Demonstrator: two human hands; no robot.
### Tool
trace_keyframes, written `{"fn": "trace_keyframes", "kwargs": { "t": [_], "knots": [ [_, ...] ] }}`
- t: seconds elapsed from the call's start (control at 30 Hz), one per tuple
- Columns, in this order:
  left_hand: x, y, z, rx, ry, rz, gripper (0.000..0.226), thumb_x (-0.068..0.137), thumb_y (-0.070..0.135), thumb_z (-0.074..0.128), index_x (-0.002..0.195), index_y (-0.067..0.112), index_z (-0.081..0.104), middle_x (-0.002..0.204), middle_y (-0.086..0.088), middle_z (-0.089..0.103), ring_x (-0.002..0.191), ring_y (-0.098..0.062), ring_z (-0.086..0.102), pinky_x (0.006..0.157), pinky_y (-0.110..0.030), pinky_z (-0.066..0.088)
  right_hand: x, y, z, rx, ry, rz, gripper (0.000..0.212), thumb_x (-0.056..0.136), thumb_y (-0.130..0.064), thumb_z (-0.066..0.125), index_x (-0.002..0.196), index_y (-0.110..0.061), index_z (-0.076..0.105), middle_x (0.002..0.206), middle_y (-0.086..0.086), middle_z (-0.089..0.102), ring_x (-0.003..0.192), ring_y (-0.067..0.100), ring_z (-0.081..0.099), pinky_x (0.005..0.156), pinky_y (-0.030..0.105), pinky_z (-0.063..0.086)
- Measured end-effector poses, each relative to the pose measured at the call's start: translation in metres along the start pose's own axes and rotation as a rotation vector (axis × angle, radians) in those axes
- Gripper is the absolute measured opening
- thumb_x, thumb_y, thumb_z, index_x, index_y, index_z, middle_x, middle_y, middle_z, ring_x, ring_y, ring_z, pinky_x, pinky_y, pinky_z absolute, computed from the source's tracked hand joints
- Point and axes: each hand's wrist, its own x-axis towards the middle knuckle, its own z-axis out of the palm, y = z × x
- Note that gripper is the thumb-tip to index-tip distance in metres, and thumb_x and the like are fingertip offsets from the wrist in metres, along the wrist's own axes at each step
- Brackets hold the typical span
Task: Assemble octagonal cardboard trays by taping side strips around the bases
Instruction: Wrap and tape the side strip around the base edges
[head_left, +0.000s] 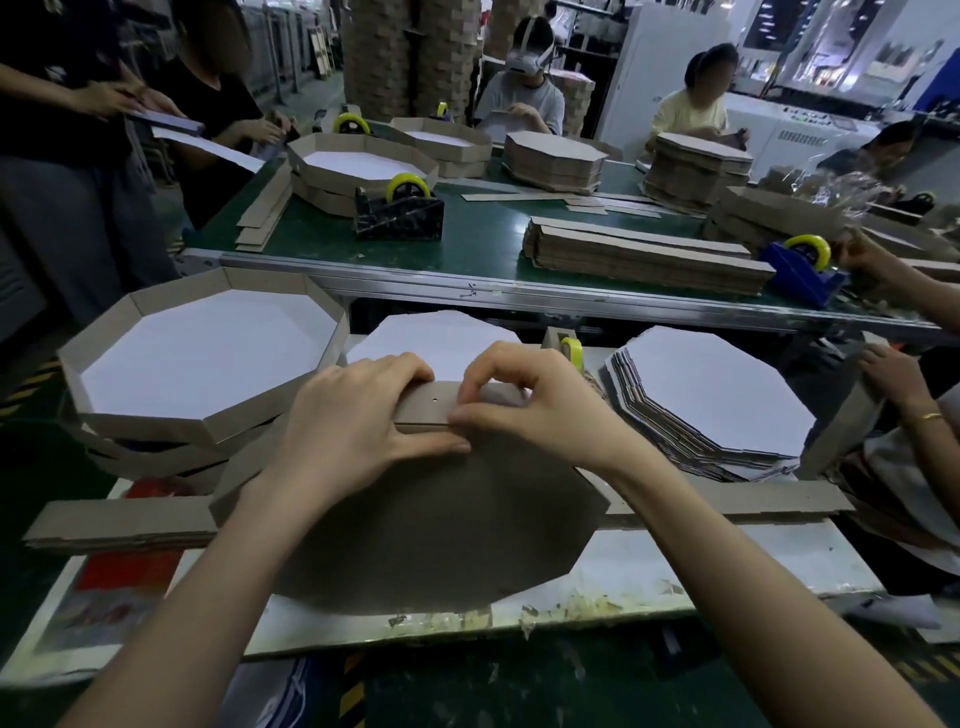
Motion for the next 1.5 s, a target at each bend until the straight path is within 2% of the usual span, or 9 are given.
{"fn": "trace_keyframes", "kwargs": {
  "t": [0.17,0.33,0.47,0.6,0.7,0.8,1.03,1.2,1.5],
  "knots": [
    [0.001,-0.004,0.000,-0.003,0.013,-0.037,0.069,0.064,0.086,0.044,0.106,0.033,0.057,0.098,0.010,0.066,0.085,-0.014,0.057,0.069,-0.033,0.048,-0.006,0.005,0.005,-0.046,0.038,-0.083,0.007,0.077,-0.019,0.083,0.077,-0.022,0.077,0.102,-0.004,0.059,0.104,0.013,0.055,0.092,0.026,0.043],
    [0.003,-0.001,0.001,-0.001,-0.017,-0.013,0.079,0.058,0.094,0.030,0.103,0.035,0.055,0.096,0.013,0.064,0.083,-0.012,0.055,0.067,-0.030,0.037,0.001,0.009,0.007,0.070,0.127,0.037,0.013,0.077,-0.016,0.083,0.074,-0.025,0.075,0.104,-0.009,0.063,0.106,0.006,0.059,0.094,0.017,0.040],
    [0.004,-0.002,0.000,0.011,0.002,-0.003,0.079,0.059,0.093,0.030,0.102,0.032,0.056,0.094,0.011,0.065,0.083,-0.014,0.057,0.067,-0.030,0.035,0.007,0.009,0.014,0.186,0.154,0.114,0.017,0.076,-0.009,0.083,0.072,-0.023,0.074,0.098,-0.005,0.067,0.098,0.006,0.064,0.088,0.020,0.047],
    [0.002,-0.004,0.000,0.007,0.019,0.012,0.078,0.062,0.094,0.030,0.100,0.031,0.057,0.091,0.011,0.065,0.080,-0.014,0.056,0.066,-0.030,0.032,0.013,0.005,0.011,0.214,0.077,0.164,0.018,0.079,-0.004,0.079,0.071,-0.018,0.072,0.093,-0.005,0.069,0.091,0.005,0.066,0.084,0.017,0.048],
    [0.002,-0.003,0.000,0.003,0.011,0.012,0.078,0.061,0.094,0.030,0.101,0.032,0.057,0.091,0.012,0.065,0.079,-0.013,0.055,0.065,-0.030,0.032,0.016,0.002,0.002,0.238,-0.020,0.252,0.012,0.078,-0.007,0.081,0.071,-0.015,0.074,0.097,-0.009,0.066,0.094,0.008,0.065,0.088,0.027,0.052],
    [0.004,-0.002,-0.001,-0.008,-0.006,-0.004,0.078,0.058,0.093,0.029,0.101,0.033,0.055,0.092,0.013,0.064,0.075,-0.008,0.045,0.065,-0.030,0.033,0.015,-0.001,-0.006,0.143,-0.061,0.153,0.007,0.077,-0.010,0.082,0.076,-0.013,0.077,0.106,-0.008,0.058,0.105,0.007,0.058,0.095,0.025,0.046],
    [0.001,-0.001,0.000,0.005,-0.032,0.019,0.077,0.062,0.093,0.031,0.104,0.033,0.054,0.097,0.014,0.064,0.085,-0.011,0.056,0.070,-0.031,0.039,0.014,0.003,0.001,0.203,0.016,0.230,0.014,0.077,-0.008,0.082,0.072,-0.020,0.076,0.101,-0.009,0.057,0.098,0.003,0.058,0.094,0.034,0.050],
    [-0.001,-0.001,0.000,0.008,-0.008,0.029,0.077,0.063,0.091,0.034,0.105,0.031,0.056,0.097,0.012,0.065,0.086,-0.012,0.058,0.071,-0.032,0.038,0.014,0.008,0.006,0.251,-0.002,0.273,0.011,0.079,-0.008,0.081,0.072,-0.014,0.075,0.101,-0.009,0.061,0.093,0.004,0.062,0.083,0.020,0.049],
    [-0.001,0.001,0.001,0.013,0.012,0.026,0.074,0.064,0.091,0.037,0.102,0.031,0.057,0.094,0.012,0.065,0.083,-0.013,0.058,0.069,-0.033,0.041,0.011,0.009,0.011,0.270,0.077,0.300,0.015,0.075,-0.012,0.084,0.069,-0.022,0.076,0.097,-0.013,0.059,0.082,-0.004,0.058,0.073,0.012,0.043]
  ]
}}
